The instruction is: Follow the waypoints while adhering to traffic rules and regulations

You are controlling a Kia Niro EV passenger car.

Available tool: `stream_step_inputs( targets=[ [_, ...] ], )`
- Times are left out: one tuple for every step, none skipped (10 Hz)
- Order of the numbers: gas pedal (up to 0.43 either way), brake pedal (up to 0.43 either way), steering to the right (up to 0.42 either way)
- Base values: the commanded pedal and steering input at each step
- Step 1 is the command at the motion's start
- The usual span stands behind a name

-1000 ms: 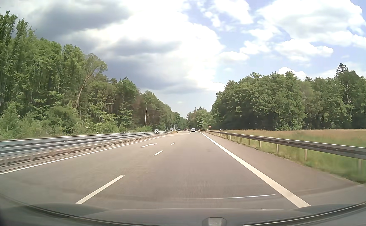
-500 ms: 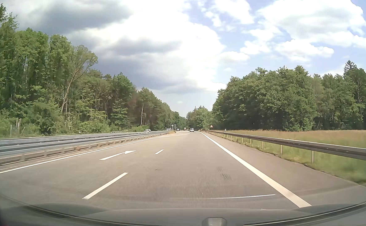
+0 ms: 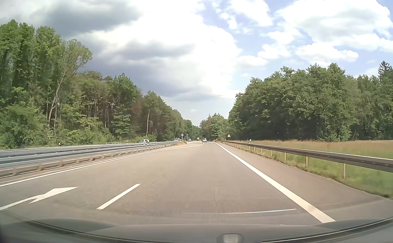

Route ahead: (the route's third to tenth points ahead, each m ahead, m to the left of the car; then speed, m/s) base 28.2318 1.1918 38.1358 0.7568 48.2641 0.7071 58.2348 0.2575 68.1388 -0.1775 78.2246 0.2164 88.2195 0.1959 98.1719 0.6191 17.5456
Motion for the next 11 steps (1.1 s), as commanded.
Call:
stream_step_inputs(
  targets=[
    [0.087,0.037,0.001],
    [0.087,0.037,0.0],
    [0.087,0.037,0.001],
    [0.087,0.037,0.0],
    [0.087,0.037,0.001],
    [0.087,0.037,0.001],
    [0.087,0.037,0.001],
    [0.087,0.037,0.001],
    [0.087,0.037,0.001],
    [0.087,0.037,0.001],
    [0.087,0.037,0.001]
  ],
)
